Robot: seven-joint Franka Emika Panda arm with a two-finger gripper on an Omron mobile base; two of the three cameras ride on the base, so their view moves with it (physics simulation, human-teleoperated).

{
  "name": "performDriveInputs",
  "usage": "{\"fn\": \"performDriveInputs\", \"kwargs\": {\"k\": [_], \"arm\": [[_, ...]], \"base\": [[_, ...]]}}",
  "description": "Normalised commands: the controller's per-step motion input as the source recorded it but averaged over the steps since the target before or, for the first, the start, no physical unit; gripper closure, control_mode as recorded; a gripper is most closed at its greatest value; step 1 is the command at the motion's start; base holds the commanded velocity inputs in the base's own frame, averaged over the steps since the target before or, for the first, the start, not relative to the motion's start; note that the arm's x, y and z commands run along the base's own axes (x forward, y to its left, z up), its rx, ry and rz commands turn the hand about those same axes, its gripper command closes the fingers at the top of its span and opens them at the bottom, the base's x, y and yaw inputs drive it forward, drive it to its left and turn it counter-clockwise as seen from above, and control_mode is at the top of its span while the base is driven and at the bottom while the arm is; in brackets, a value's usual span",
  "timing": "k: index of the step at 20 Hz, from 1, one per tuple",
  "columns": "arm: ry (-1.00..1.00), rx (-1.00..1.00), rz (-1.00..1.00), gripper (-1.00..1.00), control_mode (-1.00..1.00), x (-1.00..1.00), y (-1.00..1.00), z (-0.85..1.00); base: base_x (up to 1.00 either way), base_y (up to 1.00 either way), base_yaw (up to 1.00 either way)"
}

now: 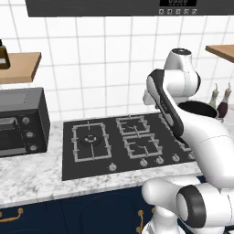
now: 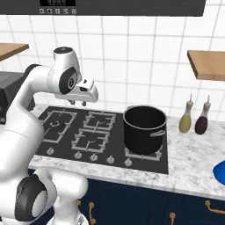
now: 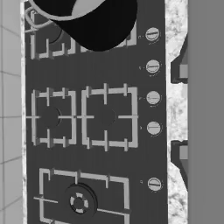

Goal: Pick the kettle from the counter and place it on a stove burner. Then turn the burner on.

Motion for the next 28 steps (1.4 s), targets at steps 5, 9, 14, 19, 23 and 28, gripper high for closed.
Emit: {"fn": "performDriveInputs", "kwargs": {"k": [5, 9, 14, 19, 23, 28], "arm": [[0.0, 0.0, -0.01, -1.0, -1.0, -0.04, -0.01, -0.01], [-0.1, 0.0, -0.01, -1.0, -1.0, -0.68, -0.68, 0.0], [-0.09, 0.01, -0.06, -1.0, -1.0, -0.74, -0.81, 0.0], [0.0, 0.0, -0.16, -1.0, -1.0, -0.33, -0.85, 0.0], [0.0, 0.0, -0.14, -1.0, -1.0, -0.26, -1.0, 0.0], [0.0, -0.01, -0.12, -1.0, -1.0, -0.21, -1.0, 0.0]], "base": [[0.0, 0.0, 0.0], [0.0, 0.0, 0.0], [0.0, 0.0, 0.0], [0.0, 0.0, 0.0], [0.0, 0.0, 0.0], [0.0, 0.0, 0.0]]}}
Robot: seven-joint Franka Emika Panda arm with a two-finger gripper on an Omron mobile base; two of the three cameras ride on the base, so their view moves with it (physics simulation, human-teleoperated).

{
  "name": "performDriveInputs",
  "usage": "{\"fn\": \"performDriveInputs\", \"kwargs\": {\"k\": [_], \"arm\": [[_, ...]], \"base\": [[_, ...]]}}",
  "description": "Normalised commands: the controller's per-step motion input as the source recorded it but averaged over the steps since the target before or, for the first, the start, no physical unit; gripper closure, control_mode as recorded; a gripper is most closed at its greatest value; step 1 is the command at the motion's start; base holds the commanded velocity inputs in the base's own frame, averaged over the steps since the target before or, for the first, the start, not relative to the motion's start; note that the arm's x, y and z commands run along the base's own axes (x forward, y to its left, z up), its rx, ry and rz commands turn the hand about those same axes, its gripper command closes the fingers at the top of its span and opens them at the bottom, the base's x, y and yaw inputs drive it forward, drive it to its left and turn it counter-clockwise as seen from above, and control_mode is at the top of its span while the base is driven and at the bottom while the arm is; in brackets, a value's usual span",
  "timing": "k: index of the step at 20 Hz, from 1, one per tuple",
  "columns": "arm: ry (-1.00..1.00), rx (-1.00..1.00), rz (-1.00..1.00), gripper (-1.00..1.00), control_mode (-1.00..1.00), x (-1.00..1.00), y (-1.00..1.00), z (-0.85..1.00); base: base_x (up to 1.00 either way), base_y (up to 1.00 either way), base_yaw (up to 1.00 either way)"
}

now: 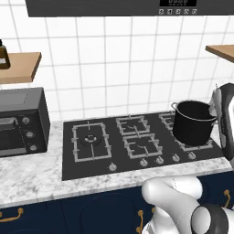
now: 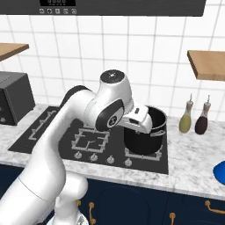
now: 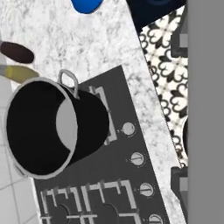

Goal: Pick the kettle from the counter and place it on a stove burner. Then turn the burner on.

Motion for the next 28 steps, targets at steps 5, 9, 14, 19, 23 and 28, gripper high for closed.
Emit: {"fn": "performDriveInputs", "kwargs": {"k": [5, 9, 14, 19, 23, 28], "arm": [[0.0, 0.0, -0.1, -1.0, -1.0, -0.06, -1.0, 0.0], [0.02, 0.0, -0.08, -1.0, -1.0, -0.01, -1.0, -0.01], [0.07, 0.0, -0.1, -1.0, -1.0, 0.0, -1.0, -0.12], [0.13, 0.0, -0.11, -1.0, -1.0, 0.0, -1.0, -0.35], [0.07, 0.0, -0.08, -1.0, -1.0, 0.0, -1.0, -0.41], [0.01, 0.0, -0.04, -1.0, -1.0, 0.0, -1.0, -0.43]], "base": [[0.0, 0.0, 0.0], [0.0, 0.0, 0.0], [0.0, 0.0, 0.0], [0.0, 0.0, 0.0], [0.0, 0.0, 0.0], [0.0, 0.0, 0.0]]}}
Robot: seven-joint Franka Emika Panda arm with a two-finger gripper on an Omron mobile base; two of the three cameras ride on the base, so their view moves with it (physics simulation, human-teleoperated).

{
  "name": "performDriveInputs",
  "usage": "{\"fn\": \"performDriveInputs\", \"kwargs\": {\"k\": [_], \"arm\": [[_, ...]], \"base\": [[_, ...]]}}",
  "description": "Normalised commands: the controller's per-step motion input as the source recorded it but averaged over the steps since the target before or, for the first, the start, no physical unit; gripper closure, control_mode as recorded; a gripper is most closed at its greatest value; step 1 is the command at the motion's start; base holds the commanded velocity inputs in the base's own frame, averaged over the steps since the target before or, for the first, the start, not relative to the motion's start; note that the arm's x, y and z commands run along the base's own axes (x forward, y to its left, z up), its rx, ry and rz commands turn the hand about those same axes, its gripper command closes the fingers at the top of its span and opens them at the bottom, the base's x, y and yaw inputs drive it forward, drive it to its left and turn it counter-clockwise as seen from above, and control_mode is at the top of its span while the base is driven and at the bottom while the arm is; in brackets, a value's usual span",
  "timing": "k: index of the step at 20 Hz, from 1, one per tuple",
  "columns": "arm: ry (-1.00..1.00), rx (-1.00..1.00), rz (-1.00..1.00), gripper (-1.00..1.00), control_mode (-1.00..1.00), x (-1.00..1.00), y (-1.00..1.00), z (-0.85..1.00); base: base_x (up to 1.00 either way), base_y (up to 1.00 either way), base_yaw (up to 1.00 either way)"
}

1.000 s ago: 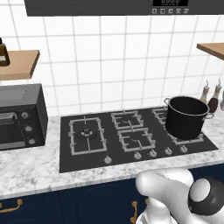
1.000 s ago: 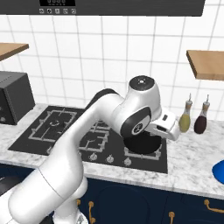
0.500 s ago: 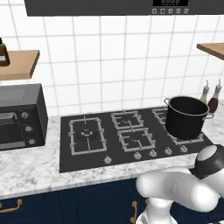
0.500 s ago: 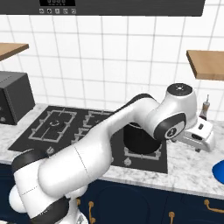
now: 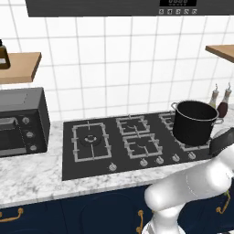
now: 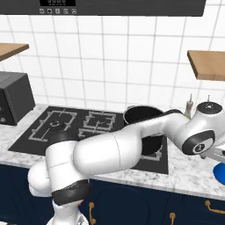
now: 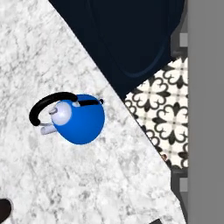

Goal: Pick the kettle from the counter and place it on a stove burner. Then turn the burner on.

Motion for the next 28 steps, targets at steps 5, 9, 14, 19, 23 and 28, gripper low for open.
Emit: {"fn": "performDriveInputs", "kwargs": {"k": [5, 9, 14, 19, 23, 28], "arm": [[0.0, 0.0, 0.01, -1.0, -1.0, 0.13, -0.69, -0.34], [0.0, 0.0, 0.0, -1.0, -1.0, 0.07, -0.1, -0.08], [0.0, 0.0, 0.0, -1.0, -1.0, 0.0, 0.0, 0.0], [-0.01, 0.0, 0.0, -1.0, -1.0, 0.0, 0.0, -0.34], [-0.08, 0.0, 0.03, -1.0, -1.0, 0.05, -0.08, -0.27], [-0.06, 0.0, 0.04, -1.0, -1.0, 0.23, -0.09, -0.06]], "base": [[0.0, 0.0, 0.0], [0.0, 0.0, 0.0], [0.0, 0.0, 0.0], [0.0, 0.0, 0.0], [0.0, 0.0, 0.0], [0.0, 0.0, 0.0]]}}
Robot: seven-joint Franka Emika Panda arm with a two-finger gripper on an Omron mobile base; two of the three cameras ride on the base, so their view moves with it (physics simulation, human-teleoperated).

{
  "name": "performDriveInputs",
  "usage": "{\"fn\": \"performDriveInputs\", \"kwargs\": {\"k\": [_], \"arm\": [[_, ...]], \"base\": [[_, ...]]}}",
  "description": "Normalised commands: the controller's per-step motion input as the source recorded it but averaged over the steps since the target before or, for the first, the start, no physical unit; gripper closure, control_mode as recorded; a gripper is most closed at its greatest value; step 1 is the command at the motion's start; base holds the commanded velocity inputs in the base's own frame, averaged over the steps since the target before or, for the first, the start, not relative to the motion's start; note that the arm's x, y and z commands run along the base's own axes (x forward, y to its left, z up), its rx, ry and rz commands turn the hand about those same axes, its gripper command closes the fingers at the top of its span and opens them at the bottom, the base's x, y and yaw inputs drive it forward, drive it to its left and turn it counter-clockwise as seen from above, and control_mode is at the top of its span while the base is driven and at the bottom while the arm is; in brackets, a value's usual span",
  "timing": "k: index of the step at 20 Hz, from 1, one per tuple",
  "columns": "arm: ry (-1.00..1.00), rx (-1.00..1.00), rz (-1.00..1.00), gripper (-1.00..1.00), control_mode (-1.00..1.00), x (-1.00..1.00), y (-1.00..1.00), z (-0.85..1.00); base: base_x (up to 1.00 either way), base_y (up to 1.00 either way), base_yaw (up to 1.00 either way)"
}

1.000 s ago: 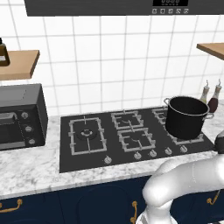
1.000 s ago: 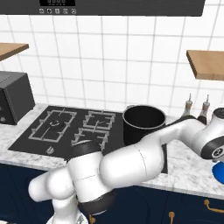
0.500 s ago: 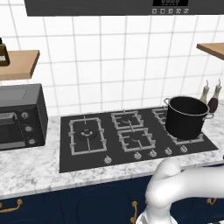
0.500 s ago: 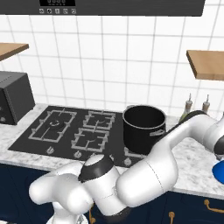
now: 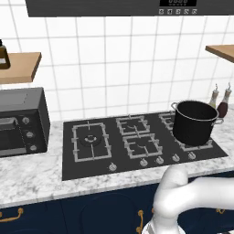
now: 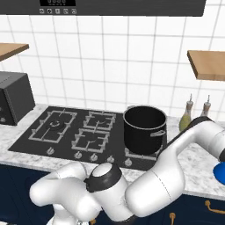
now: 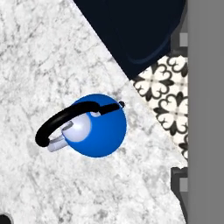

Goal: Pick the kettle from the counter and place it on a stove burner. Then turn the burner on.

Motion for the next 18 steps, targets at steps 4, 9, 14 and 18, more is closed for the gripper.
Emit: {"fn": "performDriveInputs", "kwargs": {"k": [4, 9, 14, 18], "arm": [[0.0, 0.0, 0.06, -1.0, -1.0, 0.21, -0.01, -0.37], [-0.05, 0.0, 0.08, -1.0, -1.0, 0.23, -0.18, -0.12], [-0.01, 0.0, 0.09, -1.0, -1.0, 0.17, -0.33, -0.12], [0.0, 0.0, 0.07, -1.0, -1.0, 0.21, -0.16, -0.03]], "base": [[0.0, 0.0, 0.0], [0.0, 0.0, 0.0], [0.0, 0.0, 0.0], [0.0, 0.0, 0.0]]}}
